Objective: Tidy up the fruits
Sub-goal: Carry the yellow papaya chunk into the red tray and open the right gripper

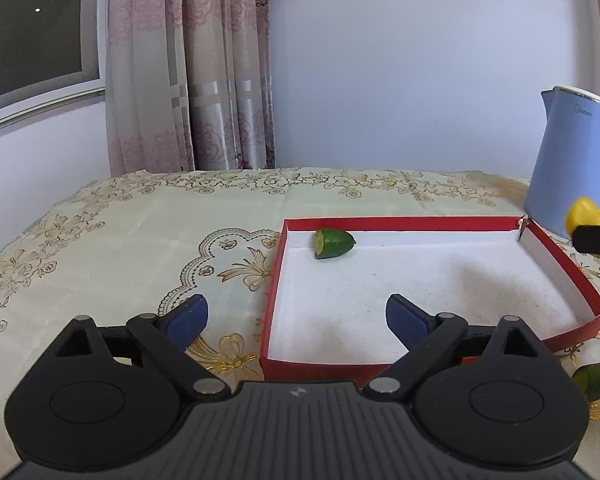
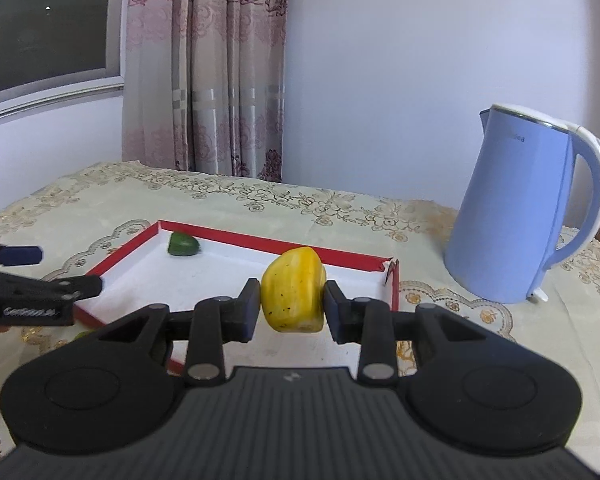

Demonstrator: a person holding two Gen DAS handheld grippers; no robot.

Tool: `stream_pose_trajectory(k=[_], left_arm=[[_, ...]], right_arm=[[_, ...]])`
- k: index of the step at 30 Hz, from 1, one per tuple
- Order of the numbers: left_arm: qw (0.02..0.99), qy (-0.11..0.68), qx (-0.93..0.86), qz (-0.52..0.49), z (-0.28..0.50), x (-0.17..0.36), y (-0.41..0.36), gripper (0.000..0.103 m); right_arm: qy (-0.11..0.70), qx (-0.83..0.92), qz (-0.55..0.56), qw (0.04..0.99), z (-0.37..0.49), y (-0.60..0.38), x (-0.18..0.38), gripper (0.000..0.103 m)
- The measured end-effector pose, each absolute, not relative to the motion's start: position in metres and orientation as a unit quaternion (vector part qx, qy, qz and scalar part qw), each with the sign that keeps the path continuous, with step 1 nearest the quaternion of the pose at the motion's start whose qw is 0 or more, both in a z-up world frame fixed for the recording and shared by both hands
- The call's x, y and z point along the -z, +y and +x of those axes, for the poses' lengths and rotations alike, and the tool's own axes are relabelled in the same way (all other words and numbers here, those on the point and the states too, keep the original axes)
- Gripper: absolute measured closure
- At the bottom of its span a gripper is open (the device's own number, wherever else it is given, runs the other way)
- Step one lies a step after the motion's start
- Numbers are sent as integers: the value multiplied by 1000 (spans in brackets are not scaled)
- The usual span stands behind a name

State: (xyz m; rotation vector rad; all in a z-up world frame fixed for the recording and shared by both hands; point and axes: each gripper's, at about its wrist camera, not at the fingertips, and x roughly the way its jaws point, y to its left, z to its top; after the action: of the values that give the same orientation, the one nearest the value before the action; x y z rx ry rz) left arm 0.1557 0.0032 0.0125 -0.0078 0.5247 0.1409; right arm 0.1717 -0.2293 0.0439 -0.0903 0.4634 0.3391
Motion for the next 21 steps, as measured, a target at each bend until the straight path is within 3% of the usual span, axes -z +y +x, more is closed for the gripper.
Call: stream_pose_trajectory(k=[21], left_arm=[[961, 262, -82, -37, 153, -11, 27, 2]], right_arm=[[308, -116, -39, 944, 261, -226, -1, 71]])
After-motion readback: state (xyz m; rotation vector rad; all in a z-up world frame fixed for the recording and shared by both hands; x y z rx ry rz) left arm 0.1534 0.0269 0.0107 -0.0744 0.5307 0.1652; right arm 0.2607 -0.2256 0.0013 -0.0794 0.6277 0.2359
